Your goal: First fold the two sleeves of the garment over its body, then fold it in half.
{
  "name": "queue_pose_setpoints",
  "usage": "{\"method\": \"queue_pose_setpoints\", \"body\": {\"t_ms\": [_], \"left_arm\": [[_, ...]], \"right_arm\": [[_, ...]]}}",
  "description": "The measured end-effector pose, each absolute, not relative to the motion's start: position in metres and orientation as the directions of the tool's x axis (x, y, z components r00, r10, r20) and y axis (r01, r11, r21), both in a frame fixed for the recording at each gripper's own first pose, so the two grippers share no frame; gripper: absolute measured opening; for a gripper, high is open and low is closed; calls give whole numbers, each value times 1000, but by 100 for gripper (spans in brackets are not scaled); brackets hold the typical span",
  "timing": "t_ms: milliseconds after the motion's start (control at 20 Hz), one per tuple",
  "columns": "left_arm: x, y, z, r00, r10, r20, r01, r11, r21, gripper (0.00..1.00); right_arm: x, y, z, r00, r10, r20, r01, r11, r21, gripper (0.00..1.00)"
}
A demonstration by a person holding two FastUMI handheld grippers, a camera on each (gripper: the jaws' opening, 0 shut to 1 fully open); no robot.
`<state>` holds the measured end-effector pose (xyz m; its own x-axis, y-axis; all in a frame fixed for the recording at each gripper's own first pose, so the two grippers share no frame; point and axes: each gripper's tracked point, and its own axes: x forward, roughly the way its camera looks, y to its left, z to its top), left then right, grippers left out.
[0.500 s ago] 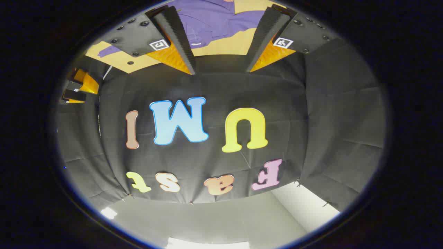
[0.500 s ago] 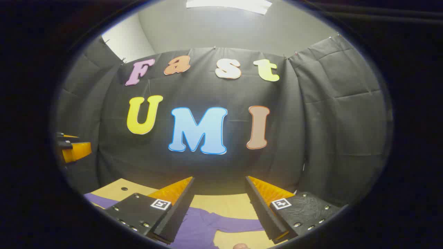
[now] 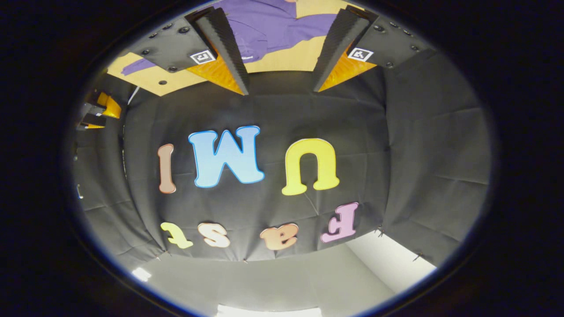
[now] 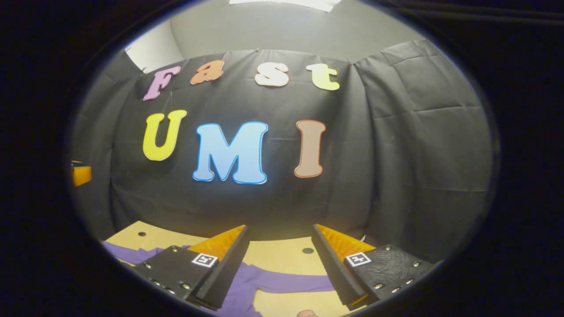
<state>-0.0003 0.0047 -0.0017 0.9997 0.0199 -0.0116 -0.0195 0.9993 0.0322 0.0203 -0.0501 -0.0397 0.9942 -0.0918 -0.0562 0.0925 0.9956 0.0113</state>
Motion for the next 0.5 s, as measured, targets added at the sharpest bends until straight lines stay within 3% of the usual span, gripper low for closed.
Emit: {"method": "queue_pose_setpoints", "body": {"t_ms": [250, 500], "left_arm": [[0, 8, 2, 999, 38, -5, -38, 997, 63, 93], [-5, 13, -1, 997, 70, -21, -68, 994, 83, 93]], "right_arm": [[43, -93, -74, 981, -160, -106, 162, 987, 10, 90], [64, -141, -161, 941, -219, -259, 231, 973, 16, 90]]}}
